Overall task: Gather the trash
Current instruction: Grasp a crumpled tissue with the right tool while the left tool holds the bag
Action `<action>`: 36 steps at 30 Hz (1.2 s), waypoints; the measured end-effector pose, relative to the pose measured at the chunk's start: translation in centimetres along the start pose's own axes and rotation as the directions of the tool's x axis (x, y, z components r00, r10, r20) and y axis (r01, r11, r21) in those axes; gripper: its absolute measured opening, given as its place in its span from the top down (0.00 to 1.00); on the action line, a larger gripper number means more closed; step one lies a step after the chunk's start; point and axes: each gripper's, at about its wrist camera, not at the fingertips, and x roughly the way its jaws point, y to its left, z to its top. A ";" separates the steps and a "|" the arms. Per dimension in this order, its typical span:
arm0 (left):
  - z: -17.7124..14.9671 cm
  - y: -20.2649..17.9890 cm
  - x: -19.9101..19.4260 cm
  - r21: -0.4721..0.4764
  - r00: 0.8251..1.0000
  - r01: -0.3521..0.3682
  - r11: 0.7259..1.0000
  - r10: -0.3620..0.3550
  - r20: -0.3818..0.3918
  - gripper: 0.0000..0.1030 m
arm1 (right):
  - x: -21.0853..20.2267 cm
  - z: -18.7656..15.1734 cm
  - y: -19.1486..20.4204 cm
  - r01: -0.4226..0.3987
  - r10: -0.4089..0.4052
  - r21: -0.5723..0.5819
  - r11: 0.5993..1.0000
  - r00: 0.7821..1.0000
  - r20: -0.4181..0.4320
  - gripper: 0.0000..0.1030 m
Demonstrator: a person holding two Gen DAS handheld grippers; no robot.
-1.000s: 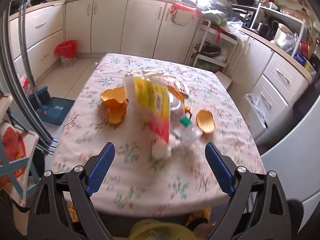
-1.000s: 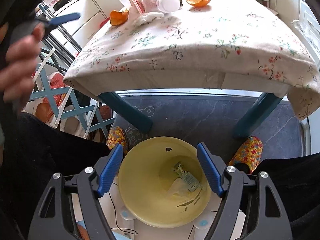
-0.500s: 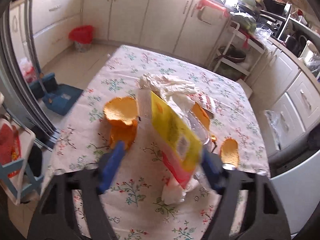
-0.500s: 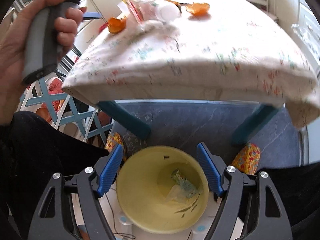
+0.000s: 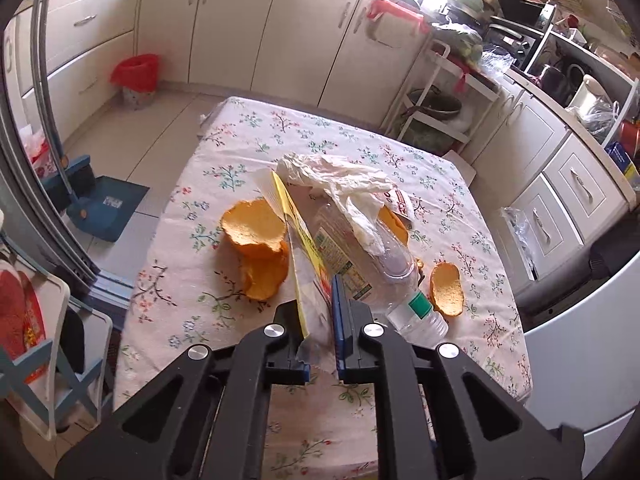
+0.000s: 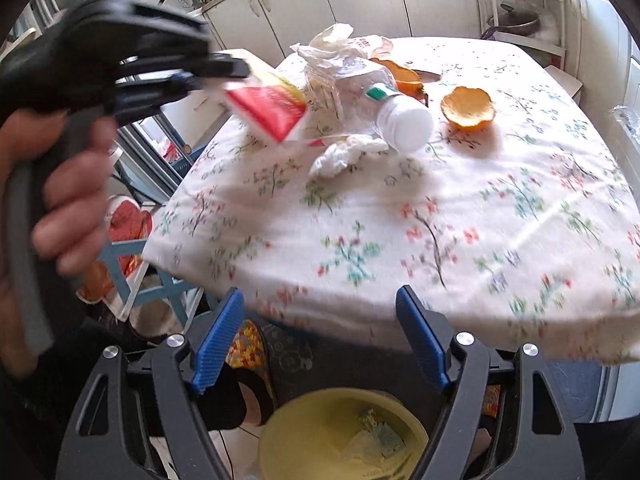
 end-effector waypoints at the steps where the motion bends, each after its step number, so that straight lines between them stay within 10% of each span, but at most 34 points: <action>1: 0.1 0.3 -0.3 0.007 1.000 0.001 1.000 -0.001 0.003 0.92 | 0.2 0.4 0.1 0.003 -0.002 -0.004 1.000 1.000 0.005 0.27; 22: 0.0 5.5 -2.2 0.037 0.998 -0.043 0.998 0.045 -0.046 0.92 | 6.0 7.3 2.8 0.112 -0.106 -0.114 0.987 0.993 0.061 0.27; 36: -1.5 5.4 -1.6 0.102 0.994 -0.079 0.992 0.087 -0.071 0.93 | 4.4 7.6 1.6 0.068 -0.059 -0.144 0.987 0.996 0.068 0.73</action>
